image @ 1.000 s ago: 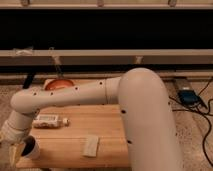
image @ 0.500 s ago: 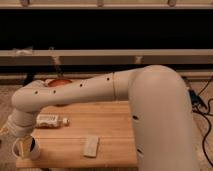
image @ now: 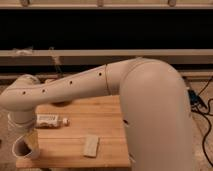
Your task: Place the eraser in the ceramic cup
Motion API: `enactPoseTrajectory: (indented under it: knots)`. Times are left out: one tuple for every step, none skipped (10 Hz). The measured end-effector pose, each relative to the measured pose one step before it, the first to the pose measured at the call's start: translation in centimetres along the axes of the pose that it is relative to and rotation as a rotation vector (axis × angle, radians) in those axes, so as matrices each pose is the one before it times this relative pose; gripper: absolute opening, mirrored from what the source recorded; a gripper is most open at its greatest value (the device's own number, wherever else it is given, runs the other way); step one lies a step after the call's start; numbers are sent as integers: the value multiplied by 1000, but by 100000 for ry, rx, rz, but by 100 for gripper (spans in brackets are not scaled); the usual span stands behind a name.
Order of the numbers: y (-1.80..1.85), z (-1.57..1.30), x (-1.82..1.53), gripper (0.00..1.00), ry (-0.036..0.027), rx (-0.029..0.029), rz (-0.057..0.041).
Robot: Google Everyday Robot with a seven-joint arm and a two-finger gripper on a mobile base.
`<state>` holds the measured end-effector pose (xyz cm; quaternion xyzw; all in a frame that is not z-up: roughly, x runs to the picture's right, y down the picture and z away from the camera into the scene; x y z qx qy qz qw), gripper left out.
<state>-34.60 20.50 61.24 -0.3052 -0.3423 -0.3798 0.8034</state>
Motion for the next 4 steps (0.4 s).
enactPoseTrajectory:
  knots:
    - [29, 635, 1846, 80, 1839, -1476, 1031]
    - [-8, 523, 1526, 80, 2106, -108, 762]
    - [24, 287, 1142, 80, 1430, 549, 771]
    - [-53, 23, -57, 80, -112, 123, 38]
